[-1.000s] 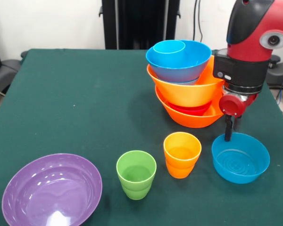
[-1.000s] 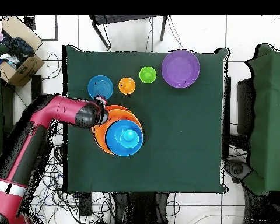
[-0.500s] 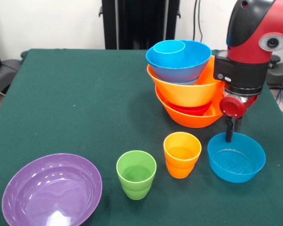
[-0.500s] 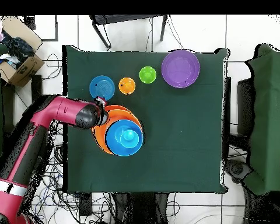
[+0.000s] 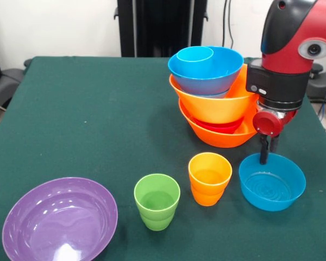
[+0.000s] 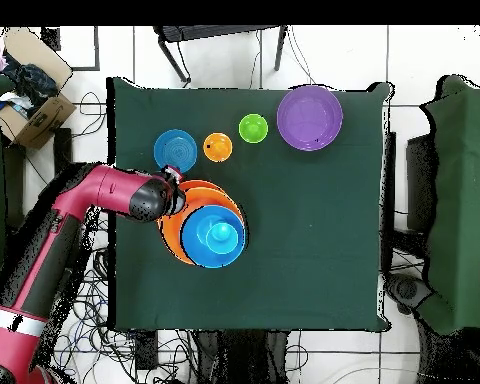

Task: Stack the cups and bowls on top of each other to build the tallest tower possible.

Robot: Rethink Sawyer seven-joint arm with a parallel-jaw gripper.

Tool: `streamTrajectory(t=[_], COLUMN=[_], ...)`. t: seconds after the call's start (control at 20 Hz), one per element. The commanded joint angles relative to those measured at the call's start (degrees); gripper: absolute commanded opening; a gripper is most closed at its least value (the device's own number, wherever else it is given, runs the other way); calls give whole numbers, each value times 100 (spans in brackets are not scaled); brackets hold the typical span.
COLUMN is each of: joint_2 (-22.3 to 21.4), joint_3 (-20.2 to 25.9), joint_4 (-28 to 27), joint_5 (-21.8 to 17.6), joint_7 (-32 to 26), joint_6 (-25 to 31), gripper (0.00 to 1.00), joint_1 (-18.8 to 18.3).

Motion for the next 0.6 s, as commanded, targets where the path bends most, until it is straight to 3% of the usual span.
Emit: streamTrajectory(t=[0.05,0.6], joint_2=[70,155], joint_3=[817,777], joint_4=[-656,-836], joint_5=[300,304], joint_7=[388,575], joint_6=[89,129], gripper=[100,100], joint_1=[-23,-118])
